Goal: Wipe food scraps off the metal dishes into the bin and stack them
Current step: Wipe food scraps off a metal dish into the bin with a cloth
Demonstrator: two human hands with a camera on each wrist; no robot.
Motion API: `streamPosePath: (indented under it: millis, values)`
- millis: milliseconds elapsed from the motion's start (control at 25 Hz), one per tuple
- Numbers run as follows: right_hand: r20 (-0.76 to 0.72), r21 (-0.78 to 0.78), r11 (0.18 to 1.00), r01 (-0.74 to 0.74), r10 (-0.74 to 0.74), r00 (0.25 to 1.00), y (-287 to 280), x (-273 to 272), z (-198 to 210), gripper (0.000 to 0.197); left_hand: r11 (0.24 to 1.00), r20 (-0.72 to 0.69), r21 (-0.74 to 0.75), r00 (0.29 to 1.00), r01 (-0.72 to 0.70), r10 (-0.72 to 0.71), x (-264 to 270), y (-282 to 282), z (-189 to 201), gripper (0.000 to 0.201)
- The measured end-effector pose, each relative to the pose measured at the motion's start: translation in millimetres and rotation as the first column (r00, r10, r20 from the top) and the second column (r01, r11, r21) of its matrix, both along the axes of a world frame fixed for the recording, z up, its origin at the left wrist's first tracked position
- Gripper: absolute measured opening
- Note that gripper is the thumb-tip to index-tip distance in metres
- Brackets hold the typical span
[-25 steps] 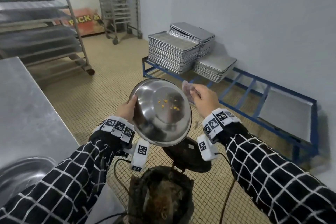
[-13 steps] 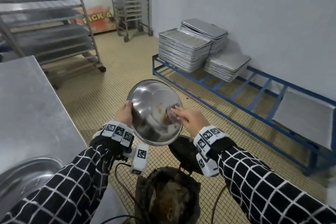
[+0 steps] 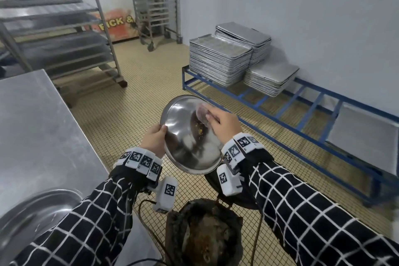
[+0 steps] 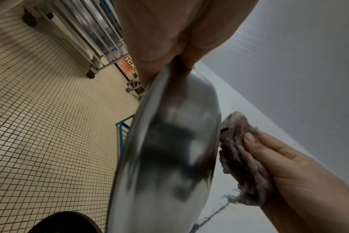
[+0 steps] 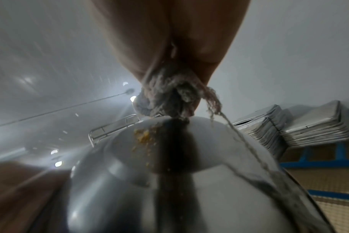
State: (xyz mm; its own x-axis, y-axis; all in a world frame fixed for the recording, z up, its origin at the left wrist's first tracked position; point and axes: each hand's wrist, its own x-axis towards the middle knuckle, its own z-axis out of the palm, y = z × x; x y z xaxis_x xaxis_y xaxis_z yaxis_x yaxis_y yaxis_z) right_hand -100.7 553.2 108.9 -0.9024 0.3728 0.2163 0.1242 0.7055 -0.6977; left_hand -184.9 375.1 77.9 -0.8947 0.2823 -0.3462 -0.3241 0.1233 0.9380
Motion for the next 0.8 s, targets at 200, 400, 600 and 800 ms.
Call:
streamPosePath:
  millis: [200,400,600,800]
  values:
    - [0.106,0.08,0.989,-0.125,0.116,0.988,-11,17,-17,0.041,0.998,0.016,0.054,1.0,0.021,-0.022,1,1,1,0.019]
    - [0.198,-0.015,0.993,-0.116,0.116,0.973,-10,61,-54,0.035,0.992,0.065,0.119,0.998,-0.033,0.026,4,1,0,0.02]
    - [-0.018,-0.264,0.943,0.203,-0.215,0.976,-20,74,-79,0.036,0.988,0.008,0.127,0.995,0.093,-0.095,17,7,9,0.023]
    - [-0.108,-0.127,0.989,0.079,-0.093,0.99,-53,48,-69,0.047,0.992,-0.139,0.054,0.985,0.115,-0.106,25,19,6,0.023]
